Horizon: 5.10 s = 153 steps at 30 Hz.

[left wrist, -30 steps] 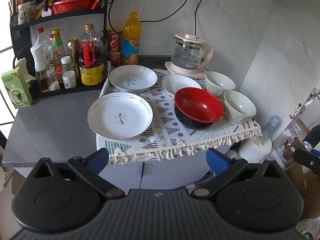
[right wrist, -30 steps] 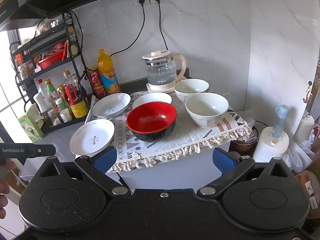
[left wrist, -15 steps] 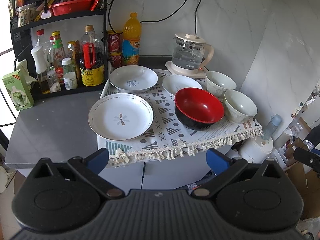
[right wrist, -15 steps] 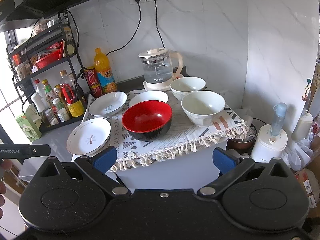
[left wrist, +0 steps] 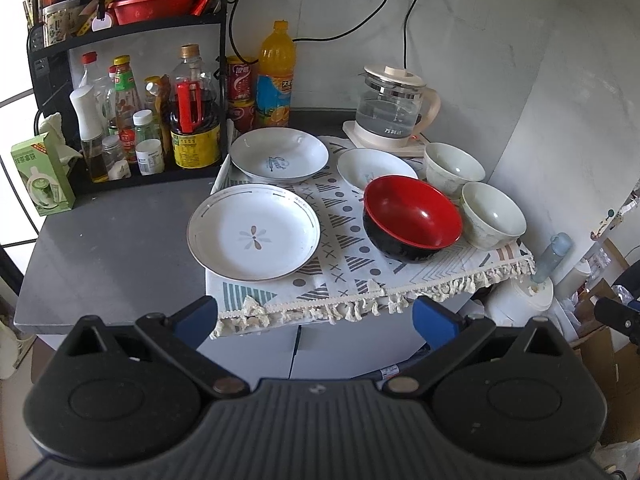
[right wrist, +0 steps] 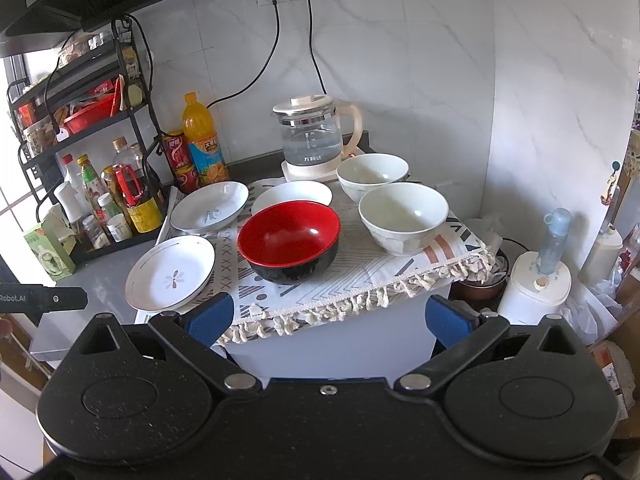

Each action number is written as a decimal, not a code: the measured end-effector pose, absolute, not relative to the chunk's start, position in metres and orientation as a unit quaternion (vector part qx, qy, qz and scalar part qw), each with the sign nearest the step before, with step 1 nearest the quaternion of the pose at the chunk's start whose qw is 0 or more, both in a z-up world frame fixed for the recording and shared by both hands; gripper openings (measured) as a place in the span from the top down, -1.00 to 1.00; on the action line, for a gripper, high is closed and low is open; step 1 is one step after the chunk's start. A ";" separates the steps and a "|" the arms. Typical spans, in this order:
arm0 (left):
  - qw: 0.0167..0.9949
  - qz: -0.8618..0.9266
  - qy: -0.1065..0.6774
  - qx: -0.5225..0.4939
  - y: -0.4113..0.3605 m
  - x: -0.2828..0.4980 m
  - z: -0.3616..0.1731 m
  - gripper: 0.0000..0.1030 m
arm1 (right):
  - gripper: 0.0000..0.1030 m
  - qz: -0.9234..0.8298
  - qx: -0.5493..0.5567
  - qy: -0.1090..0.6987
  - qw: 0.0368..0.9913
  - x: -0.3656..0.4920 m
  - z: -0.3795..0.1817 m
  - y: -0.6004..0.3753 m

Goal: Organize plates and bowls
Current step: 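Move both tools toward the table of plates and bowls, then bring both grippers to the rim of the large white bowl, then close both grippers on the large white bowl's rim, then lift the white bowl with both grippers and lower it into the red bowl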

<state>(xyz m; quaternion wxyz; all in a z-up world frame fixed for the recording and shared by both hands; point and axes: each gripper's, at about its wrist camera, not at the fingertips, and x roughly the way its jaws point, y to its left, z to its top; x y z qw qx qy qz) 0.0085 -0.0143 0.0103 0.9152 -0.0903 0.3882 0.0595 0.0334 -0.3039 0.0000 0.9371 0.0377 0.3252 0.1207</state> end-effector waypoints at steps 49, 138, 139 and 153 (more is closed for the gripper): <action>0.891 -0.018 0.448 -0.071 -0.036 0.243 -0.021 -0.94 | -0.96 0.074 0.098 0.377 0.918 0.191 -0.030 -0.307; 0.842 -0.121 0.515 -0.104 -0.164 0.423 -0.058 0.90 | 0.84 0.064 0.164 0.423 0.889 0.369 -0.070 -0.381; 0.844 -0.118 0.513 -0.106 -0.160 0.421 -0.057 0.90 | 0.84 0.067 0.163 0.421 0.890 0.368 -0.068 -0.377; 0.851 -0.073 0.503 -0.136 -0.103 0.388 -0.048 0.90 | 0.83 0.113 0.137 0.414 0.893 0.354 -0.052 -0.327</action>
